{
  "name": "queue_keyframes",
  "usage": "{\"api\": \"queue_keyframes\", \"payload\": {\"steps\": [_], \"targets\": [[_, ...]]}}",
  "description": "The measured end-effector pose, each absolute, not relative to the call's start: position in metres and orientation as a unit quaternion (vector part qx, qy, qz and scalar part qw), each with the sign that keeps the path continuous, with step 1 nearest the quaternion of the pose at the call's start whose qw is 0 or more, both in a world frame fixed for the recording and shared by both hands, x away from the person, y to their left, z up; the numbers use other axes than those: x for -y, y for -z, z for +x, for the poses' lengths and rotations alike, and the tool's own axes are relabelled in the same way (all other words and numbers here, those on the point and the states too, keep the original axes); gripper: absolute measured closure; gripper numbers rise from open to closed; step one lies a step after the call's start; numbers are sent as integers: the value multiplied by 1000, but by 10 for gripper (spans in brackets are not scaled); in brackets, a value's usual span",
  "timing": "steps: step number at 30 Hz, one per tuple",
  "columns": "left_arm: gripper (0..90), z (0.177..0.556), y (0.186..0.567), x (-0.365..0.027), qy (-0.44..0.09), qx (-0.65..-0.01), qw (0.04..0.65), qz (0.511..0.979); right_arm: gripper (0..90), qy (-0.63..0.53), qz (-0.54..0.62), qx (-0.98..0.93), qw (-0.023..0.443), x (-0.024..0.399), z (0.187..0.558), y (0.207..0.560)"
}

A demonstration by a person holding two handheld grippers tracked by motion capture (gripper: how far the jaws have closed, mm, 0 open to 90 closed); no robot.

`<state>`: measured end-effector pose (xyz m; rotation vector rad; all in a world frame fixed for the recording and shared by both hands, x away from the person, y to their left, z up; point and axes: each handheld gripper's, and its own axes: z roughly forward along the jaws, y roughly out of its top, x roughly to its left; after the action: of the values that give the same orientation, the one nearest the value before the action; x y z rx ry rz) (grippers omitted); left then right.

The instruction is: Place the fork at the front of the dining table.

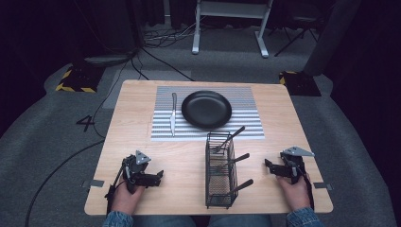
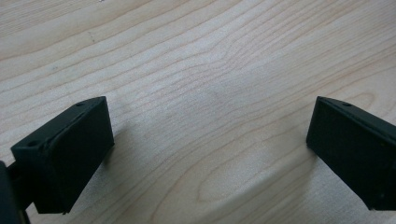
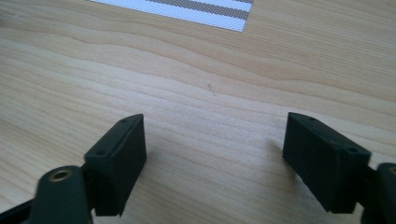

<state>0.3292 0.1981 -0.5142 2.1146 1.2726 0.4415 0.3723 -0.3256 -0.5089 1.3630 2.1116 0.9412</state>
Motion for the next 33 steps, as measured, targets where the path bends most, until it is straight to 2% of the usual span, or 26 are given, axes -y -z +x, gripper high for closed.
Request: {"api": "queue_keyframes", "payload": {"steps": [9, 14, 33], "targets": [[5, 330, 514, -198, -166, -481, 313, 802, 329, -350, 468, -783, 216, 322, 368, 508], [4, 330, 514, -198, -166, -480, 313, 803, 413, -359, 463, -790, 179, 320, 364, 499], [4, 330, 514, -198, -166, -480, 312, 803, 416, -405, 403, -806, 157, 302, 350, 425]]}}
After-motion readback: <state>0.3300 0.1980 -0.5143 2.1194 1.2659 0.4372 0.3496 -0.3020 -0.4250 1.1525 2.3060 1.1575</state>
